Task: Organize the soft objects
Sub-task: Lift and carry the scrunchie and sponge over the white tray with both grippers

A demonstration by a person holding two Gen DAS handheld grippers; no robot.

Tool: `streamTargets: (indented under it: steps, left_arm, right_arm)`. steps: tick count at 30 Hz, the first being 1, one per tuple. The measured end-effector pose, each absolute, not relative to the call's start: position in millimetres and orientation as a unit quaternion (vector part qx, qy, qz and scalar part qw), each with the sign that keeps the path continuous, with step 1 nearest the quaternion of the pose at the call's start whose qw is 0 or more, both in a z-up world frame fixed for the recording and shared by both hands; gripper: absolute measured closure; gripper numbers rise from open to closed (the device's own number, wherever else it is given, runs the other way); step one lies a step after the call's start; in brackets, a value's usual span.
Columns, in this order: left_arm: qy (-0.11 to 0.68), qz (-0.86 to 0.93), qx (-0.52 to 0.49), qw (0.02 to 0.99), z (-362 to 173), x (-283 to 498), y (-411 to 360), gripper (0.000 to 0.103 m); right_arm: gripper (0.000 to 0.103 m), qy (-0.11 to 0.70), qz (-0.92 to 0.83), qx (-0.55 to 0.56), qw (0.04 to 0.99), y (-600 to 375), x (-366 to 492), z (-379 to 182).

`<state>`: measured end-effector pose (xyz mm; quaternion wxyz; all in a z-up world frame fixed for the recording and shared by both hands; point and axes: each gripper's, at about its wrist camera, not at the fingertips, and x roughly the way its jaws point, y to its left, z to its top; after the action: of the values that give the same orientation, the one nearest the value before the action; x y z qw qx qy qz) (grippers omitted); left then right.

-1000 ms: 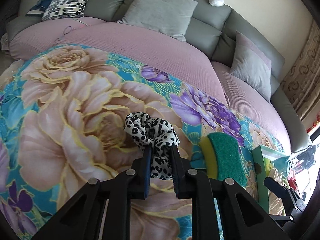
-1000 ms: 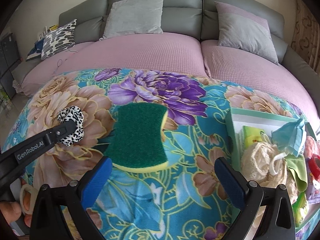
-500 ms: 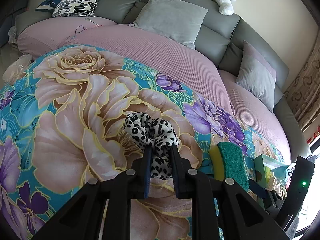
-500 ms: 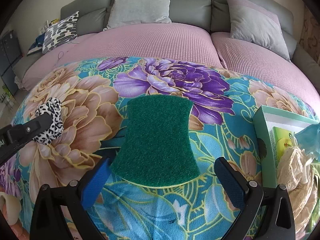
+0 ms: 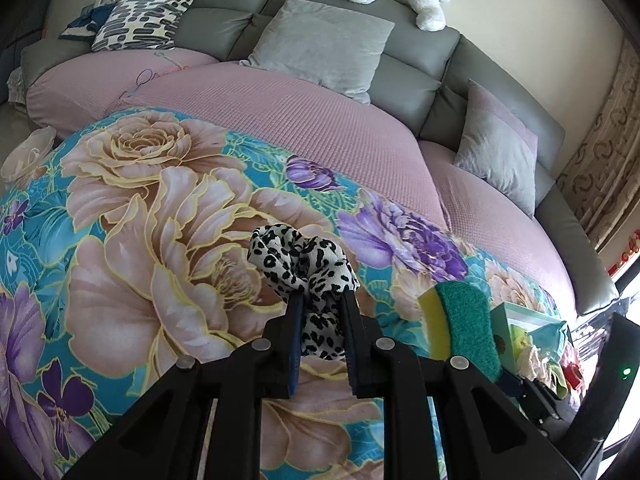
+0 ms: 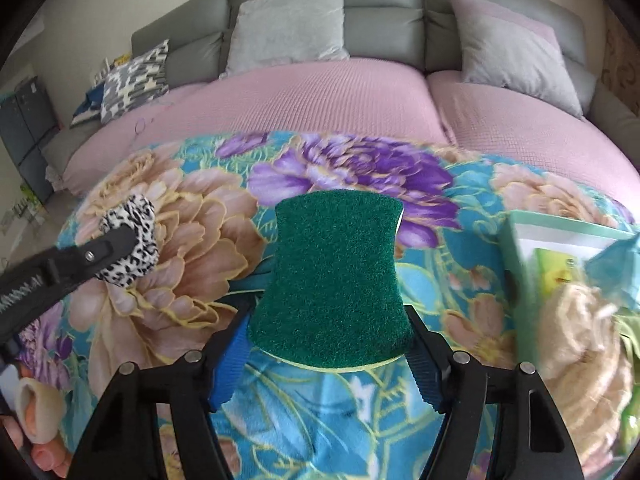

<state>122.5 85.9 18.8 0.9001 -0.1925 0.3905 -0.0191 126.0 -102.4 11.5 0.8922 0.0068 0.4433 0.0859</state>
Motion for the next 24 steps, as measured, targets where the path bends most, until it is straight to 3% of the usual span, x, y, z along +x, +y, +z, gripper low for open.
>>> streamTargets:
  steps: [12,24]
  left_arm:
    - [0.371,-0.099,-0.128,0.914,53.4,94.5,-0.1,0.084]
    - [0.355,-0.165,-0.051,0.919,75.5,80.3,-99.6,0.084]
  right_arm:
    - [0.029,0.384,-0.012,0.046,0.922,-195.0,55.5,73.9]
    - [0.029,0.349,-0.075,0.093,0.929,-291.6,28.2,82.1]
